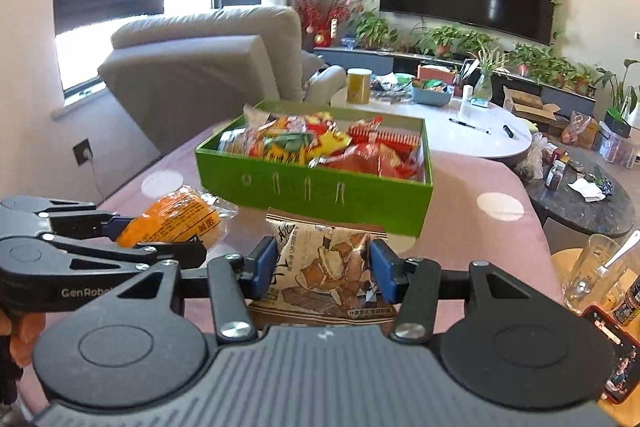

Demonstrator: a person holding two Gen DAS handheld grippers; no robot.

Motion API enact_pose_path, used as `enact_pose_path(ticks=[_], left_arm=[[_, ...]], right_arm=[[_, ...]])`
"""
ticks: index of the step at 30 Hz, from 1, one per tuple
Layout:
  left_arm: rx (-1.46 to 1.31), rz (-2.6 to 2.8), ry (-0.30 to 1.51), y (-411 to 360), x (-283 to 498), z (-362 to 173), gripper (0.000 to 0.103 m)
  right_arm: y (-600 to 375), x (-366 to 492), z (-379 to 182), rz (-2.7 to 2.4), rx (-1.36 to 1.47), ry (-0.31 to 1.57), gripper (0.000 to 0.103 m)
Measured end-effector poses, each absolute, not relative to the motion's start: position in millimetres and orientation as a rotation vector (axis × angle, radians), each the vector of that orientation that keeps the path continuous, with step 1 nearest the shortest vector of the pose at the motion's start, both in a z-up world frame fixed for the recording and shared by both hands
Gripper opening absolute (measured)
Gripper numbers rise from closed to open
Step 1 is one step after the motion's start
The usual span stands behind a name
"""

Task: Organize snacks
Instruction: 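Carry the orange pack and brown-white bag into the green box and open both grippers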

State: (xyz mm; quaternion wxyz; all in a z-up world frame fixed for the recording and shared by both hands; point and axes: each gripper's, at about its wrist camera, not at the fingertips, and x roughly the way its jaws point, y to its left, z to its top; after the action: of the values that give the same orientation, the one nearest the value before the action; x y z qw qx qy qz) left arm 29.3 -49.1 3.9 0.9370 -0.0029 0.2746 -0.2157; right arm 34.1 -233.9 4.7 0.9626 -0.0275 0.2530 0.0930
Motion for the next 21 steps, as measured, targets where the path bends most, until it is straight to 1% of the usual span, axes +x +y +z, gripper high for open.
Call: enact_pose_path(ticks=[21], left_arm=[[0.023,-0.426,0.523,-64.8,81.7,34.0,0.042]], right_arm=[[-254.5,103.8,31.7,0.204,0.065,0.443,0.079]])
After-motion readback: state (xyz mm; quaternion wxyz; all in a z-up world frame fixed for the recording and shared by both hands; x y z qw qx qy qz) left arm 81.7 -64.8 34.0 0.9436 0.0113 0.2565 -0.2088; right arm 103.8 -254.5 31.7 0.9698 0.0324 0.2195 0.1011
